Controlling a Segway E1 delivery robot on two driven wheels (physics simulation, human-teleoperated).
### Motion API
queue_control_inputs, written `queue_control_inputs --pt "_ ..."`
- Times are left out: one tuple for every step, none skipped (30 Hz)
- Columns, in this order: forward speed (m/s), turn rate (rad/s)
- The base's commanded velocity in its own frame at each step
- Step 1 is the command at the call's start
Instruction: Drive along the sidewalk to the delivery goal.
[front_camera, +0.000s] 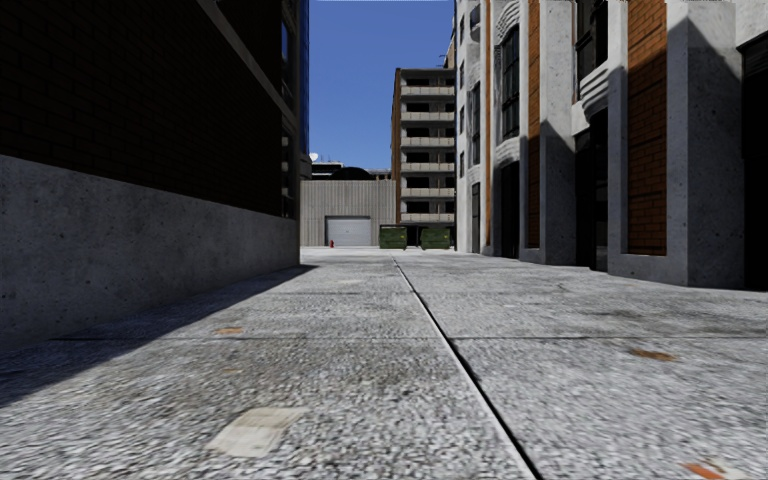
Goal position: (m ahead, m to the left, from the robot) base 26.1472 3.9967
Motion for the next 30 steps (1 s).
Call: queue_control_inputs --pt "2.00 0.00" --pt "2.00 0.00" --pt "2.00 0.00" --pt "2.00 0.00" --pt "2.00 0.00" --pt "2.00 0.00" --pt "2.00 0.00" --pt "2.00 0.00" --pt "2.00 0.00" --pt "2.00 0.00" --pt "2.00 0.00" --pt "2.00 0.00" --pt "2.00 0.00" --pt "2.00 0.00" --pt "2.00 0.00" --pt "2.00 0.00" --pt "2.00 0.00" --pt "2.00 0.00" --pt "2.00 0.00" --pt "2.00 0.00" --pt "2.00 0.00" --pt "2.00 0.00" --pt "2.00 0.00" --pt "2.00 0.00" --pt "2.00 0.00" --pt "2.00 0.00" --pt "2.00 0.00" --pt "2.00 0.00" --pt "2.00 0.00" --pt "2.00 0.00"
